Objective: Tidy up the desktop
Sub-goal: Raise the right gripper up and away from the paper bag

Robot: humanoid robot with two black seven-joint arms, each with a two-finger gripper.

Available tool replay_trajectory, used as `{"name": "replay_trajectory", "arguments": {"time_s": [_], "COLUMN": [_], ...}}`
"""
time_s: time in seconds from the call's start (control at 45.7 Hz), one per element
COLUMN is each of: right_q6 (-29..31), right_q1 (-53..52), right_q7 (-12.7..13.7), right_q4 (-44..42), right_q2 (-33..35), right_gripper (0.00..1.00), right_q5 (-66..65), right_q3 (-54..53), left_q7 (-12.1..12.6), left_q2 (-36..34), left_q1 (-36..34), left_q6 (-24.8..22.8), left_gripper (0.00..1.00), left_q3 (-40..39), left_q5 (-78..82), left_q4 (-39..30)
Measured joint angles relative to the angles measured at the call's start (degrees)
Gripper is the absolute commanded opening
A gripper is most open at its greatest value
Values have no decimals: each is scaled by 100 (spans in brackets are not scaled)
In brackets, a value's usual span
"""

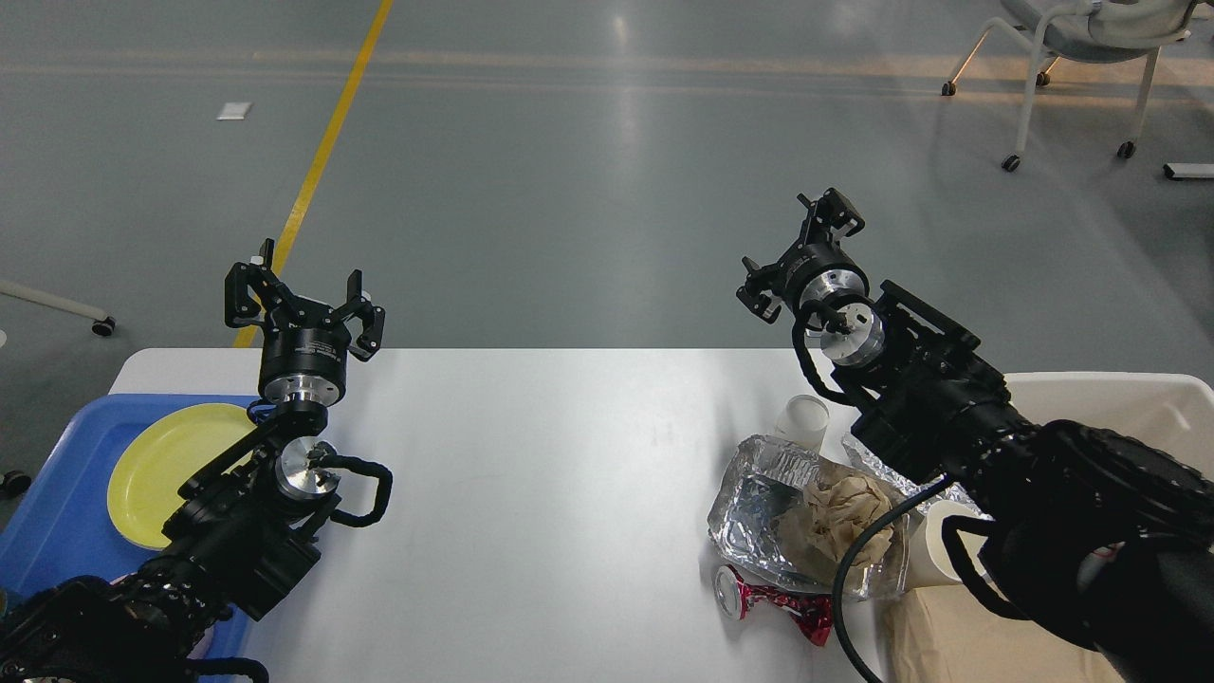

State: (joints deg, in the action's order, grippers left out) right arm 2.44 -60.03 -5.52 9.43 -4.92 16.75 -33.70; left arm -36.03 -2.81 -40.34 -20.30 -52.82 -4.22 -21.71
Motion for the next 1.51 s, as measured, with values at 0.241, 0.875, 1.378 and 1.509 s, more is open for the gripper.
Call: {"name": "replay_trajectory", "arguments": {"time_s": [0.241, 0.875, 1.378, 1.509], "right_q6": [3, 753, 4093, 5000], "right_q1": [-184, -3408, -6114, -6838], "right_q7": [35, 1195, 1179, 1216], "right_q4": [70, 1855, 3513, 4017], "right_q2": [92, 1340, 1572, 1585], "right_gripper": [100, 100, 100, 100], "right_q5": [-60, -57, -115, -127], "right_q3": [490, 7525, 9183, 9329], "left_q7": [0, 0, 0, 0], "left_q2": [0, 0, 0, 0], "left_q1": [0, 0, 0, 0], "left_q6": [0, 0, 0, 0], "left_gripper": [100, 100, 100, 100], "left_q3": [0, 0, 0, 0], "left_q5": [0, 0, 0, 0], "left_q4": [0, 0, 0, 0]}}
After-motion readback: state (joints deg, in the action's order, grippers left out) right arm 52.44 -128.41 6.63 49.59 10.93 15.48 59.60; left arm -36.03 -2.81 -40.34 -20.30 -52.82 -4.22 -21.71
